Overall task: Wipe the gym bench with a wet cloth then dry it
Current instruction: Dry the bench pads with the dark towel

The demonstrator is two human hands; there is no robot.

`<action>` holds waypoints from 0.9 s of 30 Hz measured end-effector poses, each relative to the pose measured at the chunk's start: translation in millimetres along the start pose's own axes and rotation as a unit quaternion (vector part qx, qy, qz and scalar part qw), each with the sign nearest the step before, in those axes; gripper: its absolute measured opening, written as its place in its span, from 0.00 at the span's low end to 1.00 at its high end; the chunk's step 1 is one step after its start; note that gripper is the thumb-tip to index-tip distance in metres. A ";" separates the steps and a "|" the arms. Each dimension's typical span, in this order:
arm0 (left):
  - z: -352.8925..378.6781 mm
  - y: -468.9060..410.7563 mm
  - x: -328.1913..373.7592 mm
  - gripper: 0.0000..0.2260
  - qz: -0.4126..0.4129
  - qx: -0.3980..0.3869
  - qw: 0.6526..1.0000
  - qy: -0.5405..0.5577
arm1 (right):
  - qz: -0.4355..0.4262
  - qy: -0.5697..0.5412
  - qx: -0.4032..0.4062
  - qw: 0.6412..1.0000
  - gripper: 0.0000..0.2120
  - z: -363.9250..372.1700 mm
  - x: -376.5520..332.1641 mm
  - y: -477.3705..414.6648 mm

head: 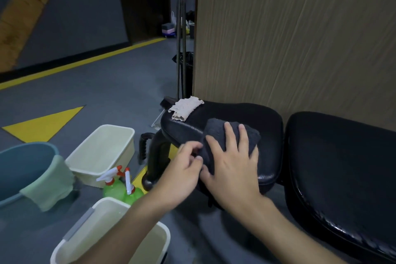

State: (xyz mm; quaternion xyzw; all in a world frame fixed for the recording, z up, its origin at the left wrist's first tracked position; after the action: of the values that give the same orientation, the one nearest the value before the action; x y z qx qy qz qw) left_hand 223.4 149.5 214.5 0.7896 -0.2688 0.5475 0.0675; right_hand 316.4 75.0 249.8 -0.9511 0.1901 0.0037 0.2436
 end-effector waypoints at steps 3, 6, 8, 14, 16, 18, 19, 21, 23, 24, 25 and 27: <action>-0.2 5.0 -6.1 0.10 -0.019 0.017 0.999 0.024 | -0.010 0.016 0.028 0.999 0.30 4.8 -10.4 13.5; -17.0 -2.0 -16.1 0.15 -0.031 0.060 0.998 0.003 | -0.034 0.036 0.024 0.998 0.25 23.5 -37.6 8.0; -32.7 -4.8 -24.9 0.16 -0.059 0.092 0.993 0.034 | -0.065 0.049 0.015 0.997 0.21 38.4 -56.0 1.5; -52.5 -12.7 -59.6 0.13 -0.182 0.094 0.970 0.132 | -0.199 0.115 -0.022 0.973 0.23 55.8 -79.7 -2.5; -56.4 -21.0 -42.8 0.09 -0.084 0.098 0.992 -0.011 | -0.213 0.119 -0.028 0.969 0.25 51.5 -73.3 0.4; -55.8 -22.8 -19.8 0.09 0.023 0.117 0.988 -0.099 | -0.210 0.106 -0.032 0.971 0.27 44.3 -61.6 7.4; -53.9 -22.0 -10.1 0.10 0.060 0.118 0.986 -0.106 | -0.206 0.096 -0.031 0.973 0.27 39.6 -54.4 12.5; -46.8 -20.7 5.7 0.10 0.116 0.105 0.983 -0.095 | -0.191 0.075 -0.017 0.979 0.26 26.8 -36.9 25.9; -33.3 -24.4 19.3 0.10 0.148 0.075 0.982 -0.094 | -0.149 0.040 0.005 0.988 0.26 10.4 -12.8 37.5; -24.7 -27.1 26.0 0.10 0.155 0.057 0.981 -0.098 | -0.122 0.017 0.011 0.992 0.27 2.9 0.6 41.9; -15.6 -30.0 31.6 0.11 0.159 0.036 0.982 -0.098 | -0.095 -0.008 0.013 0.995 0.28 -4.1 13.4 45.4; 2.8 -35.4 41.4 0.11 0.180 -0.006 0.979 -0.096 | -0.047 -0.056 0.017 0.997 0.28 -15.9 35.6 50.8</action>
State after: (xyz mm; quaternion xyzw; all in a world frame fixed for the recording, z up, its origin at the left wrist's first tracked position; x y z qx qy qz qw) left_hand 254.0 163.8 257.3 0.7769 -0.4152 0.4703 -0.0538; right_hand 329.6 13.7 236.8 -0.9529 0.1314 0.0425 0.2700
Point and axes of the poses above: each hand's wrist, its own y-axis away from the middle knuckle, its own z-axis out of the palm, x = y × z, the point moved 8 cm from there along -y, towards the middle knuckle, and after that the axes turned 5 degrees about x, right-handed, at the moved point
